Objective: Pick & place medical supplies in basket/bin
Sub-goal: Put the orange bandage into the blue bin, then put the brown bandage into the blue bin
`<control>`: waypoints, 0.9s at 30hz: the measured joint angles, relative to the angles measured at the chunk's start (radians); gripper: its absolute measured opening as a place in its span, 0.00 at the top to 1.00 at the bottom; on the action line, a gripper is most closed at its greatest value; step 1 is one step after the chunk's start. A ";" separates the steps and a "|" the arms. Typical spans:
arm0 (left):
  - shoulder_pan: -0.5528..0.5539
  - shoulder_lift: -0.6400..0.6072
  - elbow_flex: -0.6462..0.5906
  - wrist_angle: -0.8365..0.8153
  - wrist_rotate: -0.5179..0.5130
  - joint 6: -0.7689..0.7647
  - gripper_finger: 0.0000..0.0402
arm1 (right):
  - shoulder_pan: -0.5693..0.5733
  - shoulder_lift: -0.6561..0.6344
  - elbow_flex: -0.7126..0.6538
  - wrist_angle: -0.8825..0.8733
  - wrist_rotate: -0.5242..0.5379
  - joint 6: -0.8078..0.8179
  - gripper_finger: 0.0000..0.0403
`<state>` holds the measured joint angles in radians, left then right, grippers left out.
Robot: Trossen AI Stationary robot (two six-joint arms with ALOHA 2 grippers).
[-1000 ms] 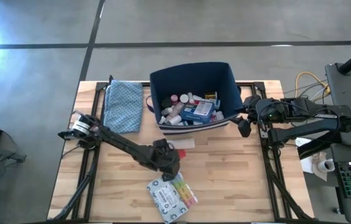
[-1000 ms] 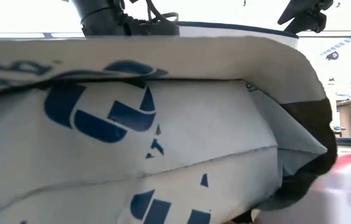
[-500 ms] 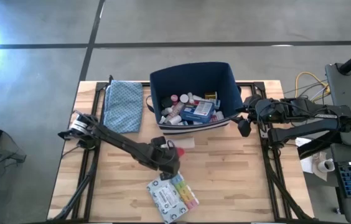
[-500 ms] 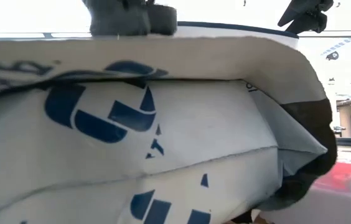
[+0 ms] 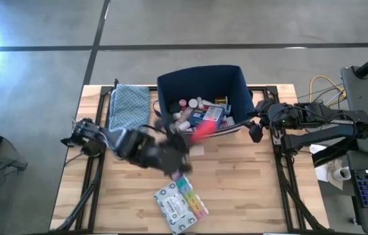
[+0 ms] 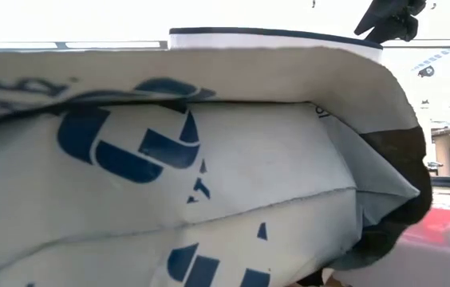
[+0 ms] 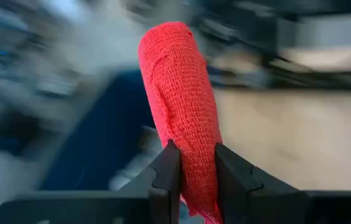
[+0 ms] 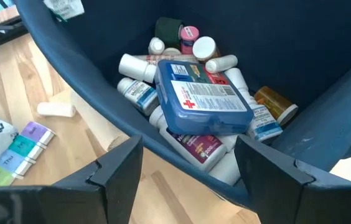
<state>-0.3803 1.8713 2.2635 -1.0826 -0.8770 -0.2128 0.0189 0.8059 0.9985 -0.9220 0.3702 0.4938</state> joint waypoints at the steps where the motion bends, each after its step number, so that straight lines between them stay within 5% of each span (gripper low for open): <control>1: 0.018 0.000 0.024 0.001 -0.086 0.040 0.87 | 0.000 0.000 0.000 0.007 0.000 0.000 0.40; 4: 0.119 -0.002 0.061 -0.002 -0.137 0.091 0.87 | 0.000 0.000 0.000 0.030 0.000 0.000 0.40; 9: 0.299 -0.001 -0.012 -0.002 0.055 0.094 0.85 | 0.001 0.000 0.000 0.039 -0.001 0.018 0.40; 15: 0.424 -0.004 -0.190 -0.009 0.094 0.071 0.65 | 0.007 -0.001 0.000 0.038 -0.086 0.065 0.40; 22: 0.384 -0.060 -0.217 -0.029 0.087 0.028 0.37 | 0.131 -0.001 0.000 0.061 -0.114 0.088 0.40; 27: 0.249 -0.149 -0.201 -0.025 0.080 -0.026 0.31 | 0.285 0.015 0.000 0.186 -0.119 0.085 0.40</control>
<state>-0.1316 1.7227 2.0621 -1.1076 -0.7973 -0.2392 0.3043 0.8213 0.9985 -0.7355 0.2512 0.5785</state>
